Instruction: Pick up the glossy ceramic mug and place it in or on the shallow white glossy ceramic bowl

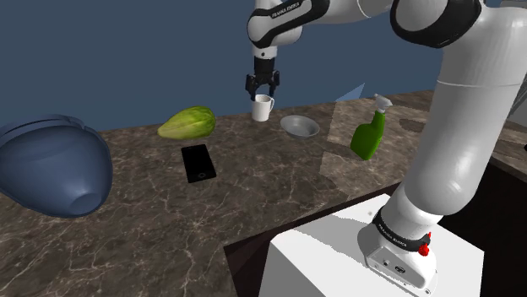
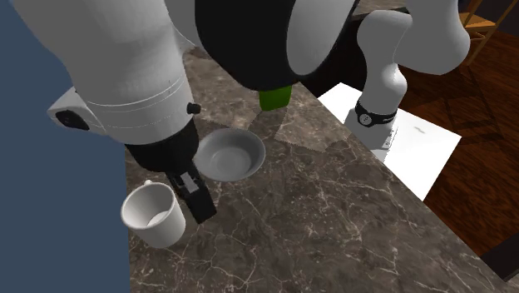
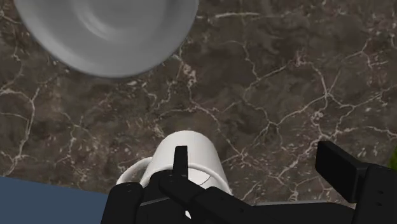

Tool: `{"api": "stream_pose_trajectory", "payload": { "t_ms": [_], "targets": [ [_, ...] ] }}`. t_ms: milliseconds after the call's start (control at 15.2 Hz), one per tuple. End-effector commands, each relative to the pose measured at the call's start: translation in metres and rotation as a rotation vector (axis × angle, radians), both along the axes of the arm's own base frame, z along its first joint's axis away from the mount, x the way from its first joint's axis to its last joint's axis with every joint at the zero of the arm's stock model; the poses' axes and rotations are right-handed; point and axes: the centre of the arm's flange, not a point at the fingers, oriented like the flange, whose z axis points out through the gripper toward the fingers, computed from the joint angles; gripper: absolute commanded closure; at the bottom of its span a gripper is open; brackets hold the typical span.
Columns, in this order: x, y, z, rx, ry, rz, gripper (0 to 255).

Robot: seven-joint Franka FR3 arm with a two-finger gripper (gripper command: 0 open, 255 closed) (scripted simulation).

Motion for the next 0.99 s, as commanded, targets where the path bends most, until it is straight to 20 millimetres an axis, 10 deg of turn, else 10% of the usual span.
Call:
{"api": "stream_pose_trajectory", "payload": {
  "t_ms": [0, 264, 924],
  "targets": [
    [0.026, -0.004, -0.01, -0.01, -0.005, -0.003, 0],
    [0.065, -0.014, -0.028, -0.028, -0.013, -0.007, 0],
    [0.064, -0.016, -0.068, -0.028, -0.013, -0.007, 0]
  ]
}}
